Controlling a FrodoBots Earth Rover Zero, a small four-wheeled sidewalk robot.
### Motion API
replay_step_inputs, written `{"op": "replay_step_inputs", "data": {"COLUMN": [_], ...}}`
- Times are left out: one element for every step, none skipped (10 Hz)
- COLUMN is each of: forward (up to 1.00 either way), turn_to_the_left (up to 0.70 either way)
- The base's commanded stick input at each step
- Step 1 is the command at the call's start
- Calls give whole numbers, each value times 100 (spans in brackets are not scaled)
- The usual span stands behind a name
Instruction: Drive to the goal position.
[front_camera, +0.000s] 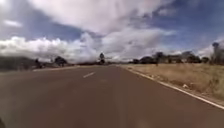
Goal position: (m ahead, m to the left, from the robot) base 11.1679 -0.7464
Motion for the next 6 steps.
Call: {"op": "replay_step_inputs", "data": {"forward": [70,70,70,70,70,70], "turn_to_the_left": [0,0,0,0,0,0]}}
